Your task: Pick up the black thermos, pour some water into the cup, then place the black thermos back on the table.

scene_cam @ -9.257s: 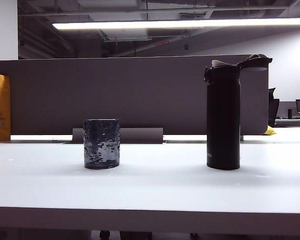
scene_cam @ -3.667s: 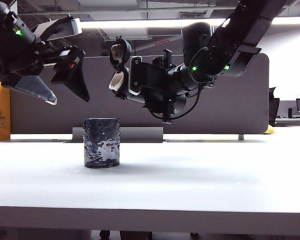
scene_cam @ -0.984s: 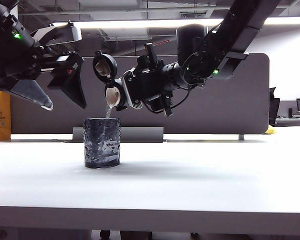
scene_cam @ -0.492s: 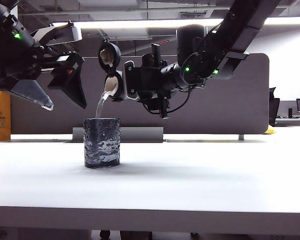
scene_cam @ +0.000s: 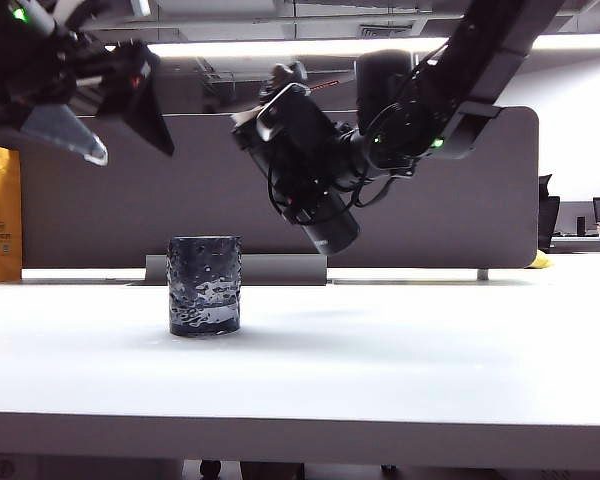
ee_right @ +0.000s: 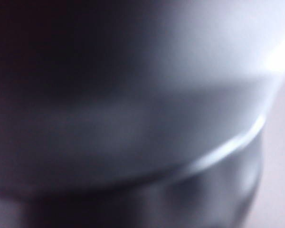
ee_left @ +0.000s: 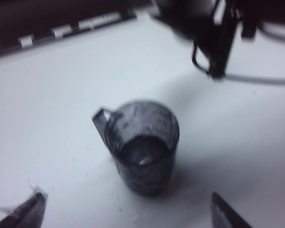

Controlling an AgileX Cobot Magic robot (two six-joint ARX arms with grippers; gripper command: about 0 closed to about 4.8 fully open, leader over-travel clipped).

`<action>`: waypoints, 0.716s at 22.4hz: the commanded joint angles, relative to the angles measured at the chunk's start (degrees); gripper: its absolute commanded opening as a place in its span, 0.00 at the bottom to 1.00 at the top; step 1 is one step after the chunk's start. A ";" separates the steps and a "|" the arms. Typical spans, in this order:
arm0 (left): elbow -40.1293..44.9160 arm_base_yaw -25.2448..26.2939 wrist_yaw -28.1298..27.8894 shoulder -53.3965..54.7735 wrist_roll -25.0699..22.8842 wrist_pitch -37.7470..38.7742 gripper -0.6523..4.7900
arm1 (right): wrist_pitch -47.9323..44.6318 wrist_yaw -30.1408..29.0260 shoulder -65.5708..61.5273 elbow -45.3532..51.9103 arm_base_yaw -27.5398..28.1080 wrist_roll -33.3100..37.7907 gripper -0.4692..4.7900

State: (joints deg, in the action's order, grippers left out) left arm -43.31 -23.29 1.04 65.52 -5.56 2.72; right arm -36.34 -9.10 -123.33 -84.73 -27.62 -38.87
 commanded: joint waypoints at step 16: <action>-0.22 -18.05 14.14 8.35 1.07 -22.53 1.00 | -44.33 14.10 19.30 53.40 9.14 37.79 0.35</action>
State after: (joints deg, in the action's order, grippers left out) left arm -43.38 -41.23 15.46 74.02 -4.29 -18.63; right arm -75.24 5.06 -104.16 -30.74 -18.48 -2.59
